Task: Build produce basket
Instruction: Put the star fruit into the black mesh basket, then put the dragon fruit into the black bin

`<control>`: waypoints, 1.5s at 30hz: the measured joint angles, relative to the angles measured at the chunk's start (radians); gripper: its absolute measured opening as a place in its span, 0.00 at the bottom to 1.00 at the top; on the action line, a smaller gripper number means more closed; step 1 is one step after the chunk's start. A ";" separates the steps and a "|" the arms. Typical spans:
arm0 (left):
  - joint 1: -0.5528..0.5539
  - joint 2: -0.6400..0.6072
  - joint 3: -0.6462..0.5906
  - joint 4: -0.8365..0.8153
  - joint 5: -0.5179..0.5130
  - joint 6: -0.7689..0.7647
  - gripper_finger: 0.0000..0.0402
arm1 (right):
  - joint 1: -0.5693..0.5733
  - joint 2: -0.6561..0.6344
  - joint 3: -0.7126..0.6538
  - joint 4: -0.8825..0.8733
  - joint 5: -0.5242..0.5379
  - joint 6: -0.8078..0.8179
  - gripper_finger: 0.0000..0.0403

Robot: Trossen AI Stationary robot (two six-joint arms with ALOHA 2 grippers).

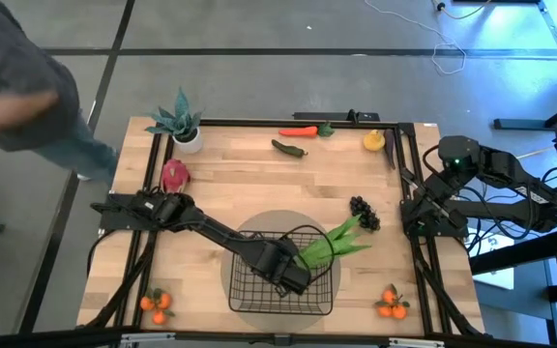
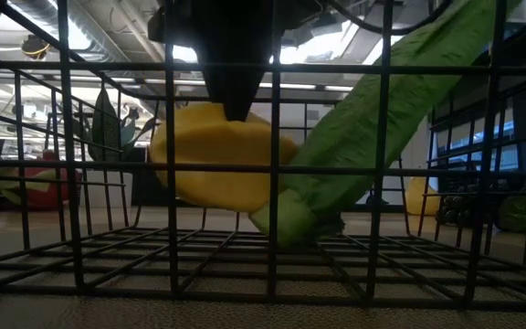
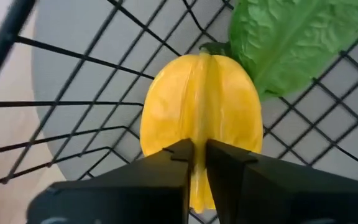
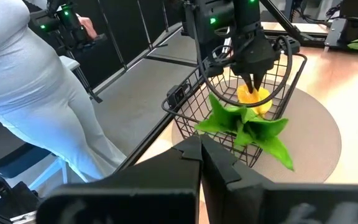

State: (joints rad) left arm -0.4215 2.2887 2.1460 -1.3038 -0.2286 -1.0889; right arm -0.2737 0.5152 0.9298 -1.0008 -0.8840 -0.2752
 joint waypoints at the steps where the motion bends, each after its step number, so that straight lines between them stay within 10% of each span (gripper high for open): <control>1: 0.002 0.000 0.000 -0.001 -0.002 0.000 0.07 | 0.000 0.000 0.000 0.000 0.000 0.000 0.00; 26: 0.018 -0.091 0.000 -0.053 0.019 -0.011 0.21 | 0.000 0.000 0.000 -0.008 0.029 0.001 0.00; 45: 0.067 -0.319 0.000 -0.274 -0.218 -0.363 0.21 | 0.000 0.000 0.000 -0.013 0.091 0.004 0.00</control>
State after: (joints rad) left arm -0.3541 1.9700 2.1464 -1.5773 -0.4465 -1.4523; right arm -0.2733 0.5148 0.9298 -1.0138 -0.7928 -0.2714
